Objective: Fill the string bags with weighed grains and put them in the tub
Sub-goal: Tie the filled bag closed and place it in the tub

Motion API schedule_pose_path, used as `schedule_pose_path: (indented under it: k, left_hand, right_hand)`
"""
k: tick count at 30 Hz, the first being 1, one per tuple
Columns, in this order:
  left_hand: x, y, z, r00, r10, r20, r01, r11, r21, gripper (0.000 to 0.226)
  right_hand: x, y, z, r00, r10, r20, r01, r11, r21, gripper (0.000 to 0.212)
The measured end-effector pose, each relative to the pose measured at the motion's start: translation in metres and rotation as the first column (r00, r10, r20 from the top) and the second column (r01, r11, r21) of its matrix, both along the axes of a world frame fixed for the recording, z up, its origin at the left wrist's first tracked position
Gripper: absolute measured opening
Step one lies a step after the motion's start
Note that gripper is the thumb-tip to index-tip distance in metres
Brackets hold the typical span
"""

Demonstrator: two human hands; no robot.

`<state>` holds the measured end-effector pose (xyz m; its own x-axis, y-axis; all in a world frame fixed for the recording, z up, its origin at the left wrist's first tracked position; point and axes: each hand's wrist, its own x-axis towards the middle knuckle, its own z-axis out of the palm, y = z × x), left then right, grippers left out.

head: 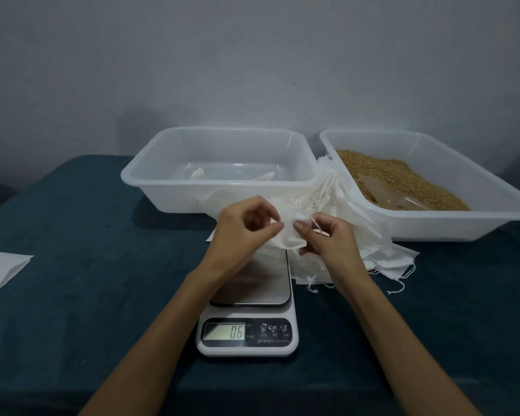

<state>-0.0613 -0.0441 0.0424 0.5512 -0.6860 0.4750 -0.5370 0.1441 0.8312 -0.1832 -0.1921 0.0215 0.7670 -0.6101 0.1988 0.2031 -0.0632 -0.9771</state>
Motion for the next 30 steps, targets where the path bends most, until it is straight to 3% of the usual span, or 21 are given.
schedule_pose_path:
  k: [5,8,11,14,21,24,26,30]
  left_hand:
    - [-0.003,-0.005,-0.002,0.995,-0.018,0.096,0.011,0.997,0.074,0.006]
    - [-0.003,-0.005,-0.004,0.998,-0.023,0.063,0.018,0.998,0.068,0.005]
    - [-0.005,-0.007,-0.005,0.998,-0.065,0.001,0.065,0.996,0.060,0.002]
    - [-0.009,-0.007,-0.004,0.993,-0.111,-0.039,0.113,0.992,0.056,0.012]
    - [-0.005,-0.008,-0.004,0.995,-0.069,-0.065,0.071,0.997,0.017,0.011]
    - [-0.003,-0.008,-0.005,0.996,-0.044,-0.081,0.044,0.999,-0.005,0.015]
    - [-0.002,-0.008,-0.005,0.997,0.000,-0.077,-0.002,1.000,-0.027,0.016]
    - [-0.004,-0.007,-0.005,0.999,0.030,0.023,-0.030,0.999,-0.026,0.016]
  right_hand:
    - [0.000,0.000,-0.002,0.987,0.148,0.062,-0.154,0.983,0.101,0.012]
    - [0.002,0.000,-0.001,0.977,0.193,0.088,-0.203,0.972,0.122,0.005]
    - [0.003,0.001,0.002,0.982,0.148,0.116,-0.170,0.963,0.210,0.027]
    - [-0.001,0.000,0.005,0.973,0.148,0.178,-0.188,0.953,0.239,0.022]
    - [-0.001,0.003,0.007,0.958,0.166,0.233,-0.202,0.970,0.137,0.008]
    - [-0.003,0.003,0.006,0.977,0.082,0.196,-0.098,0.992,0.075,0.006]
    - [-0.003,0.003,0.004,0.989,0.007,0.150,0.001,0.999,-0.053,0.003]
    - [0.000,0.010,0.005,0.991,-0.033,0.130,0.052,0.988,-0.145,0.012]
